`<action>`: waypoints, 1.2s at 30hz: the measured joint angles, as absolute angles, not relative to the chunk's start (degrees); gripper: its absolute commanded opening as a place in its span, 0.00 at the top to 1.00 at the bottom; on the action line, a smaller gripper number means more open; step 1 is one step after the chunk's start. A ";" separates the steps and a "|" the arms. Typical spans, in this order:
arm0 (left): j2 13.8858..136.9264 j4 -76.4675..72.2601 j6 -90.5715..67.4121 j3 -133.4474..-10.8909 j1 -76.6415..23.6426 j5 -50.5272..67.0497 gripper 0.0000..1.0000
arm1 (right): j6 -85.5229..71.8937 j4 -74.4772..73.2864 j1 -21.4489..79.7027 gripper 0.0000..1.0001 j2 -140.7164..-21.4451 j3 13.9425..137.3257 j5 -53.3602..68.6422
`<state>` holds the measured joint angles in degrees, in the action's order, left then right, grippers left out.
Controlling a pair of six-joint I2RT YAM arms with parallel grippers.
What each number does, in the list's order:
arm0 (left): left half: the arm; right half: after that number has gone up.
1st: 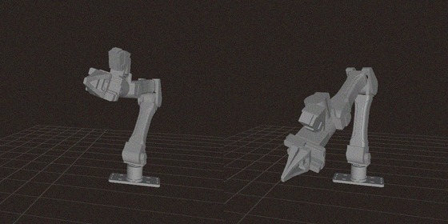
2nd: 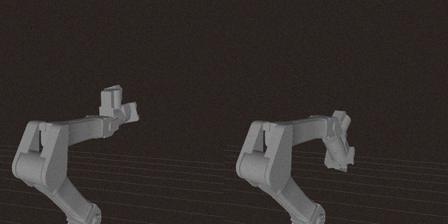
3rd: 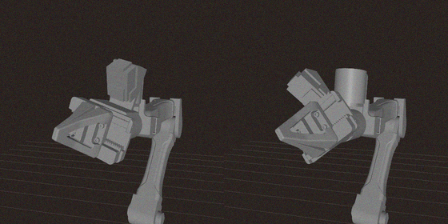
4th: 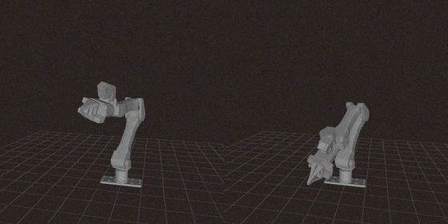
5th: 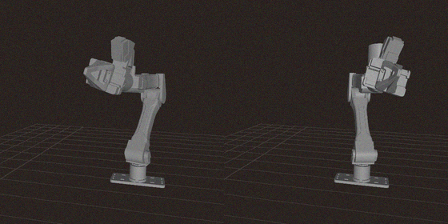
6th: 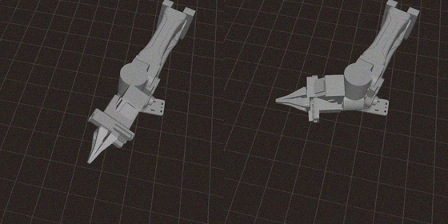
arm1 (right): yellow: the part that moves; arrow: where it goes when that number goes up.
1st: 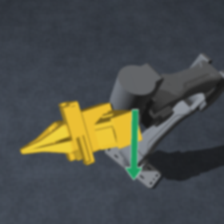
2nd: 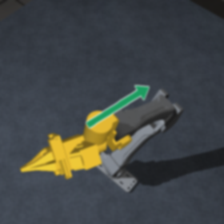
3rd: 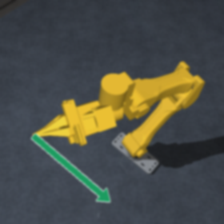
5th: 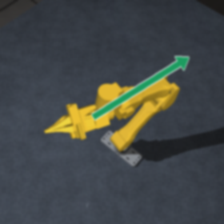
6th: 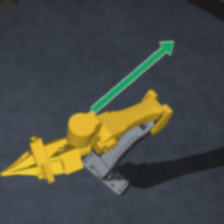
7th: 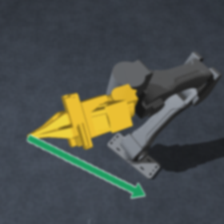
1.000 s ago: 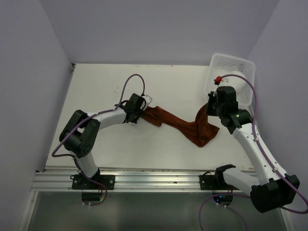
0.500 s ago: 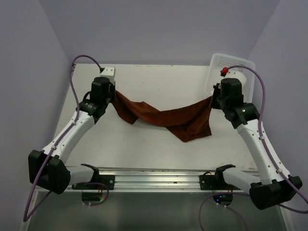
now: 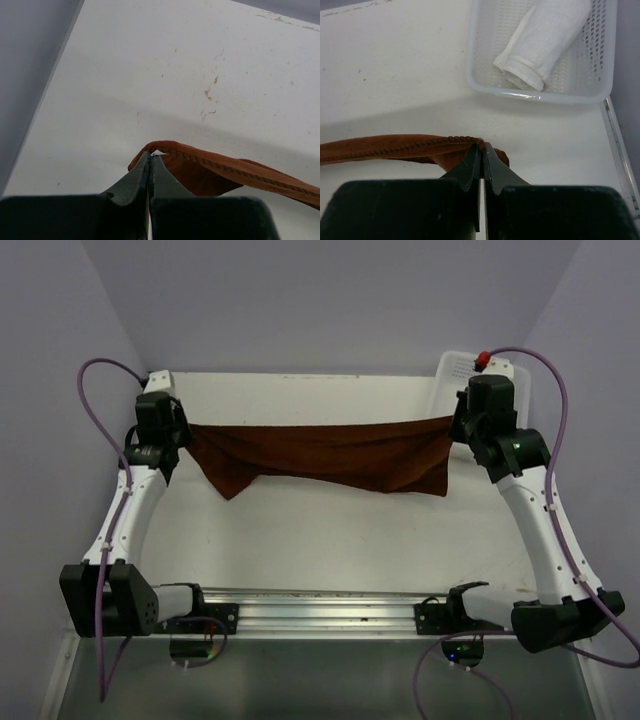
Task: Roll the towels
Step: Flatten the towel
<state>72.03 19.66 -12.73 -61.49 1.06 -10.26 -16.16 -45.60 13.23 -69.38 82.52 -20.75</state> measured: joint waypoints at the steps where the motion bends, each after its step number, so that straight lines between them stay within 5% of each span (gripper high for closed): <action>1: 72.03 19.94 -12.93 -62.02 1.76 -9.50 1.00 | -16.16 -45.80 13.06 1.00 -69.43 82.94 -20.86; 26: 55.48 27.27 -12.75 -70.41 2.90 -10.59 1.00 | -19.94 -56.29 12.69 1.00 -54.72 82.26 -16.51; 36: 52.21 28.71 -12.43 -70.41 2.90 -15.35 1.00 | -20.99 -57.71 12.69 1.00 -58.17 79.46 -13.74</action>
